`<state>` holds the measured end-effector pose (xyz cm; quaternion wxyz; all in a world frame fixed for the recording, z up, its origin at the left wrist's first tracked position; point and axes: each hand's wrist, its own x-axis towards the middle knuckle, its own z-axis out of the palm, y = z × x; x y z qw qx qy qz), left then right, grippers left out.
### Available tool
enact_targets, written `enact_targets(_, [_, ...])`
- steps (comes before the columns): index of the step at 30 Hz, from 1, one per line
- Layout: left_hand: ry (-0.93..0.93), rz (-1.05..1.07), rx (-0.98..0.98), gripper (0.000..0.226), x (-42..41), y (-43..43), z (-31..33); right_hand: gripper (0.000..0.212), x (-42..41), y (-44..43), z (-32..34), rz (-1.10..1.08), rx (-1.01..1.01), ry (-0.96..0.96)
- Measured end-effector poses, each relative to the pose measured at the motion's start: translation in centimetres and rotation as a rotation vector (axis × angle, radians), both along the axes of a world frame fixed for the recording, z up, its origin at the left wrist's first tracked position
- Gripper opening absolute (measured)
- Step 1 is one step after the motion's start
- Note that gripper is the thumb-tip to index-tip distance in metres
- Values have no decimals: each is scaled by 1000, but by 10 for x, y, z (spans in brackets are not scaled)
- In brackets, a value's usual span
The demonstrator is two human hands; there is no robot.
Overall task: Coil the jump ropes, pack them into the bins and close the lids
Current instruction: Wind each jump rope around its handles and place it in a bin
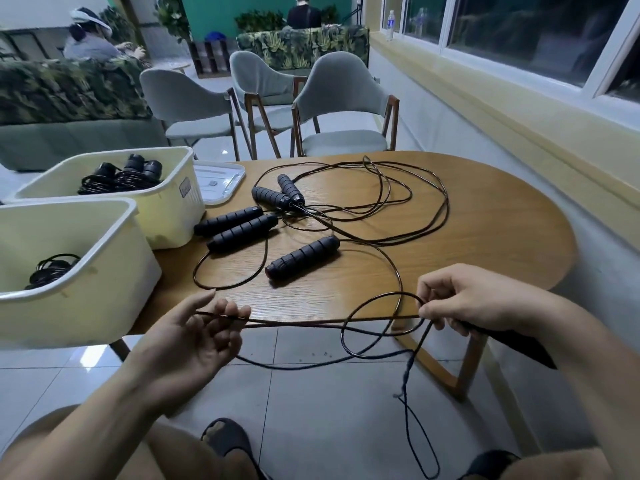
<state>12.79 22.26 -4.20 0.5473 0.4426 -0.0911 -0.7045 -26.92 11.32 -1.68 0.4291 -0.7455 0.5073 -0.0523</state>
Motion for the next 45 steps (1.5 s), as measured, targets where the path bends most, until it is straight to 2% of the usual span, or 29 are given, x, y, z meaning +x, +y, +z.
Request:
enact_targets(2, [-34, 35, 69, 21, 5, -1, -5, 10, 0, -1, 0, 8, -15, 14])
enact_targets(4, [-187, -41, 107, 27, 6, -1, -8, 9, 5, -1, -1, -2, -29, -13])
enact_targets(8, [-591, -397, 135, 44, -12, -1, -2, 4, 19, -5, -5, -42, -68, -73])
enact_targets(11, [-849, -649, 132, 67, -19, -1, 4, 4, 24, -8, -8, -54, -83, -69])
enact_targets(13, [-932, -816, 118, 78, -16, -2, 11, 4, 23, -8, -9, -58, -79, -61])
enact_targets(15, [-984, -916, 103, 81, -12, -4, 23, 5, 21, -9, -9, -59, -82, -59])
enact_targets(17, [-1072, -894, 96, 76, -9, -10, 33, 5, 20, -10, -9, -55, -86, -59])
enact_targets(20, [-1202, -736, 3, 66, -6, -27, 34, 6, 21, -10, -9, -51, -84, -56])
enact_targets(25, [-1216, -417, -204, 34, -17, -56, 22, 8, 25, -10, -10, -41, -75, -52])
enact_targets(27, [-1350, -288, -306, 22, -23, -67, 17, 8, 26, -10, -11, -38, -56, -50])
enact_targets(29, [-1534, -190, -390, 20, -29, -82, 11, 9, 27, -11, -11, -36, -35, -50])
enact_targets(32, [-1725, -283, -490, 41, -36, -105, 1, 10, 28, -12, -10, -38, 2, -57])
enact_targets(34, [-1778, -356, -517, 49, -40, -118, -6, 11, 29, -14, -8, -53, 29, -84])
enact_targets(37, [-1847, -352, -505, 46, -43, -129, -10, 20, 28, -15, -4, -46, 84, -85])
enact_targets(41, [-1952, -379, -479, 48, -42, -139, -10, 43, 22, -16, 0, 1, 190, -128])
enact_targets(45, [-1939, -421, -518, 43, -34, -147, -8, 68, 15, -16, 3, 66, 205, -128])
